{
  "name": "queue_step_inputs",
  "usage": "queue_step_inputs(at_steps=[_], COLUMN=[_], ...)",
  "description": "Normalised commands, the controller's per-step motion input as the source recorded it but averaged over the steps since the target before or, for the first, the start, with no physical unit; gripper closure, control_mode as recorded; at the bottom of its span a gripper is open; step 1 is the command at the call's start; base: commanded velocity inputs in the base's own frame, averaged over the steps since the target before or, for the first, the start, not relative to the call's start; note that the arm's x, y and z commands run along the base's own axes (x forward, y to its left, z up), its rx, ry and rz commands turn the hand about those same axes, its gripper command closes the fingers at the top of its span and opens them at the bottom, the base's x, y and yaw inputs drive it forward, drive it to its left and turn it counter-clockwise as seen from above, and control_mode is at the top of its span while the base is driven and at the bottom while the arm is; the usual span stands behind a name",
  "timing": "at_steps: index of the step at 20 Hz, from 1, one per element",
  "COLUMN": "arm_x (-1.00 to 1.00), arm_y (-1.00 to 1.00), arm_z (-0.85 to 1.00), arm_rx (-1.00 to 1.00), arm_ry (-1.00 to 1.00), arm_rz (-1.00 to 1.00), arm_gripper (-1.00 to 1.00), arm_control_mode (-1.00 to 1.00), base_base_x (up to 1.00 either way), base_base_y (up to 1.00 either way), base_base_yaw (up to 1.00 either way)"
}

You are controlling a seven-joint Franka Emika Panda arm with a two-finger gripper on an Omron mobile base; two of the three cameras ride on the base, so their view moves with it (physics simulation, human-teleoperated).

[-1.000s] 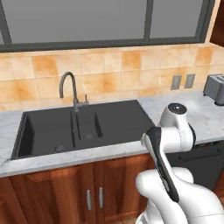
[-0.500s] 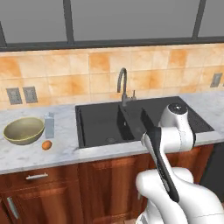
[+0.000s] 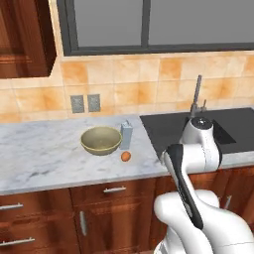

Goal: Gather the eggs and milk located in the vicinity of the sink area and place them right next to the bowl.

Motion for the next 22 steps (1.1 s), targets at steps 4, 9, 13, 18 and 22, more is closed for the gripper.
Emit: queue_step_inputs(at_steps=[4,9,13,18,22], arm_x=[0.0,0.0,0.0,-0.13,-0.07], arm_y=[0.0,0.0,0.0,0.0,0.37], arm_z=[0.0,0.0,0.0,-0.02,-0.11], arm_rx=[0.0,0.0,0.0,0.01,0.0], arm_ry=[0.0,0.0,0.0,-0.03,-0.13], arm_rz=[0.0,0.0,0.0,0.0,0.0], arm_gripper=[1.0,1.0,1.0,1.0,1.0], arm_control_mode=[1.0,1.0,-1.0,-1.0,-1.0], base_base_x=[0.76,0.55,0.03,0.0,0.0], base_base_y=[1.0,0.67,0.04,0.0,0.0], base_base_yaw=[-0.04,-0.12,-0.02,0.0,0.0])
